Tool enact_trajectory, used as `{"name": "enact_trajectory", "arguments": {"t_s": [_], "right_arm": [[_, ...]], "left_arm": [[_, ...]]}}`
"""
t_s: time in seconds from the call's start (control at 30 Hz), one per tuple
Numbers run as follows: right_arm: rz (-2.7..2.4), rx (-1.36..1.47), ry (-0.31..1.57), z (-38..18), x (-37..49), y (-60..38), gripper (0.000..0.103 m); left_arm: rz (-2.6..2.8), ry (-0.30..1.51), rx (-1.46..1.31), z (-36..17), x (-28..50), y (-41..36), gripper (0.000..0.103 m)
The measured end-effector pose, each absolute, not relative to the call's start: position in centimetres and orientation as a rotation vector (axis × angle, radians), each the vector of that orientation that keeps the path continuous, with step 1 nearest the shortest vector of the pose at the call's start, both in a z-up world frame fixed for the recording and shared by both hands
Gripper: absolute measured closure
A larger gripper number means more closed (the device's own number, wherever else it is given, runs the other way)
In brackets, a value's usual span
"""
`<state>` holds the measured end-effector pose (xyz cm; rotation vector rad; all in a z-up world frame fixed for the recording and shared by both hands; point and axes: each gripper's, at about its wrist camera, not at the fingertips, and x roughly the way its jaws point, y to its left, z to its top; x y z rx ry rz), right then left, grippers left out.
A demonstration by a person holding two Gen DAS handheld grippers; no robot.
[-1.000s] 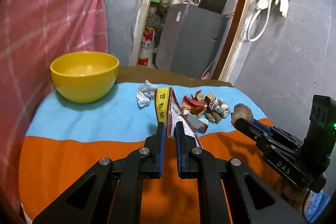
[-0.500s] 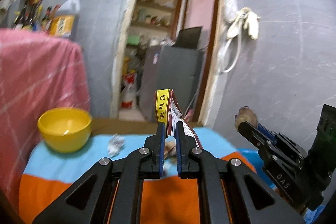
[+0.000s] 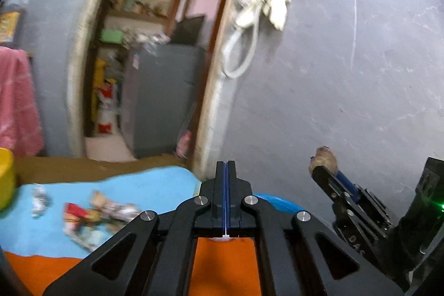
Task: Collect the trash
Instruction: 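Lift both items over the blue bucket and open both tools, then bring both tools back over the table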
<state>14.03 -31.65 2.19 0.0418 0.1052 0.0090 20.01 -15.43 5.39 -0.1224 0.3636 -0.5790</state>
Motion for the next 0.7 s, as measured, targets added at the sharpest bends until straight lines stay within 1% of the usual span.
{"name": "enact_trajectory", "arguments": {"t_s": [0.17,0.3,0.4,0.43,0.47,0.5,0.57,0.63,0.7], "right_arm": [[-0.065,0.138,0.266,0.3,16.1,-35.6,0.058],[-0.077,0.21,0.407,-1.6,18.0,-37.4,0.058],[-0.089,0.248,0.514,-3.2,19.2,-38.5,0.056],[-0.092,0.252,0.526,-3.5,19.3,-38.8,0.053],[-0.095,0.262,0.537,-3.6,19.3,-38.9,0.048],[-0.095,0.269,0.538,-3.6,19.3,-38.9,0.045],[-0.096,0.271,0.529,-3.4,19.1,-38.8,0.03],[-0.098,0.259,0.516,-3.2,18.9,-38.5,0.025],[-0.092,0.257,0.5,-3.0,18.9,-38.1,0.022]], "left_arm": [[-0.596,0.49,-0.113,3.1,23.1,-18.9,0.103],[-0.604,0.575,-0.129,1.4,24.5,-19.3,0.103],[-0.607,0.612,-0.126,0.4,24.9,-19.3,0.103],[-0.607,0.619,-0.127,0.3,25.1,-19.3,0.103],[-0.607,0.625,-0.124,0.2,25.1,-19.2,0.103],[-0.604,0.629,-0.122,0.0,25.0,-19.1,0.103],[-0.603,0.636,-0.124,-0.3,24.7,-18.9,0.103],[-0.602,0.639,-0.119,-0.4,24.3,-18.7,0.103],[-0.594,0.64,-0.108,-0.3,23.9,-18.3,0.101]]}}
